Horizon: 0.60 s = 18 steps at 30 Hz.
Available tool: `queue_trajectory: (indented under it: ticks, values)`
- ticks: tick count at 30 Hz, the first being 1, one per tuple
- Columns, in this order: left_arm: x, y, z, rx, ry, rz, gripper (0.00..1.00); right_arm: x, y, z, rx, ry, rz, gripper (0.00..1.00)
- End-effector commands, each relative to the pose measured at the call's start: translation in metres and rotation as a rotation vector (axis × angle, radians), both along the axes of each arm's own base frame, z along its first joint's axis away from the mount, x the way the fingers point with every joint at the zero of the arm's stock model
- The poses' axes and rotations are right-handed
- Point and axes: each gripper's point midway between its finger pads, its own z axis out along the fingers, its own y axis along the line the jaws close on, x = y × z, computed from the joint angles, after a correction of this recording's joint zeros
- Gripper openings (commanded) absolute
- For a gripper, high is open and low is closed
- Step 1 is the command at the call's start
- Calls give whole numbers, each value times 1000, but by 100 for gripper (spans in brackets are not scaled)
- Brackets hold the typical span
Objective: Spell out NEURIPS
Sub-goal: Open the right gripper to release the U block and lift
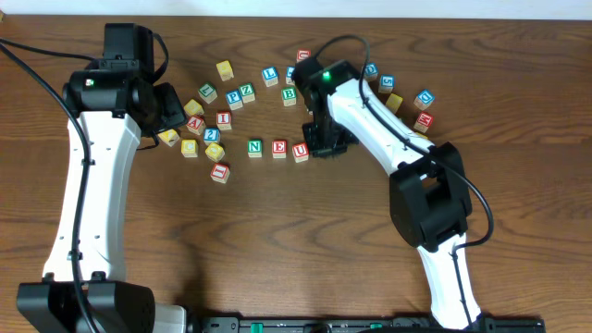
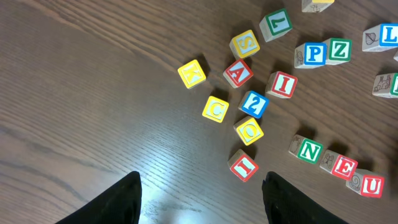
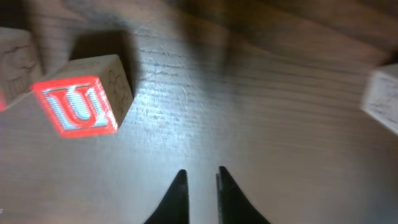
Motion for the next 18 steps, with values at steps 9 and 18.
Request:
queue_trajectory:
  ticks: [9, 18]
  values:
    - [-1, 1, 4, 0, -9, 6, 61, -19, 25, -37, 56, 18, 48, 10]
    - [-1, 1, 4, 1, -9, 6, 61, -14, 41, -38, 87, -26, 51, 13]
